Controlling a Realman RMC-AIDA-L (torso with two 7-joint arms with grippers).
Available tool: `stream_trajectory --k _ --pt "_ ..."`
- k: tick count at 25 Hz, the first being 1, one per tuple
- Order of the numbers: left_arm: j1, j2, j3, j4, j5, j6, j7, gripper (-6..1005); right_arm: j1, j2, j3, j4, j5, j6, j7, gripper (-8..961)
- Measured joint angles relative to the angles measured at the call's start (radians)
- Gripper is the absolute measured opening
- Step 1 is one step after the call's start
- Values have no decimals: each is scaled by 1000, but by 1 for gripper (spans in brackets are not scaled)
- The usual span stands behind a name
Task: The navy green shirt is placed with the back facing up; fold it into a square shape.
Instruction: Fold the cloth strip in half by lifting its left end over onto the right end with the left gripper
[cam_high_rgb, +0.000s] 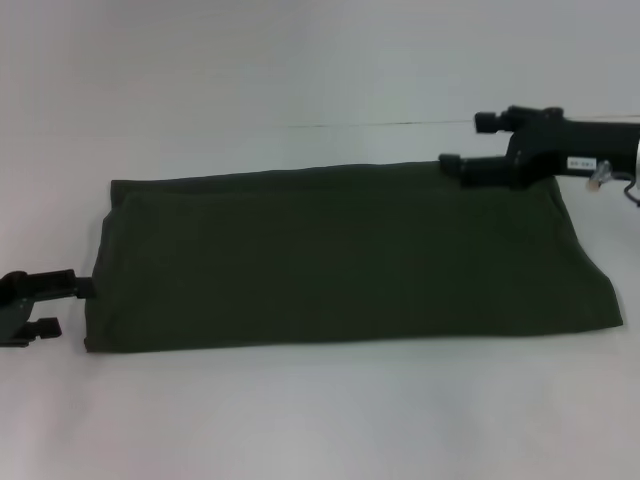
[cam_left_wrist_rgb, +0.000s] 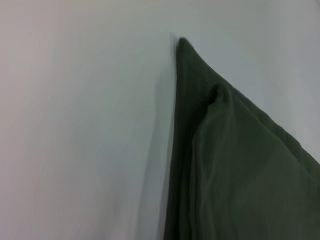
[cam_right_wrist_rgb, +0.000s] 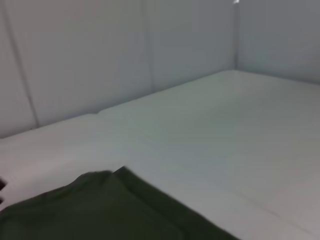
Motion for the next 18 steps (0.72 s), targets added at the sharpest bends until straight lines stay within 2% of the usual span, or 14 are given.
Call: stream_trajectory --k 4,8,12,18 --pt "-1 3 0 4 7 0 -14 886 1 -15 -34 -4 0 -95 0 928" --pt "-7 5 6 1 45 -1 -34 885 8 -45 -43 -6 -2 -262 9 927" --pt "-9 5 4 -1 53 -1 -45 885 10 -71 -80 -10 -4 -359 27 927" --pt "-12 4 6 -9 49 -5 -50 886 11 -78 -103 -12 -15 -374 28 928"
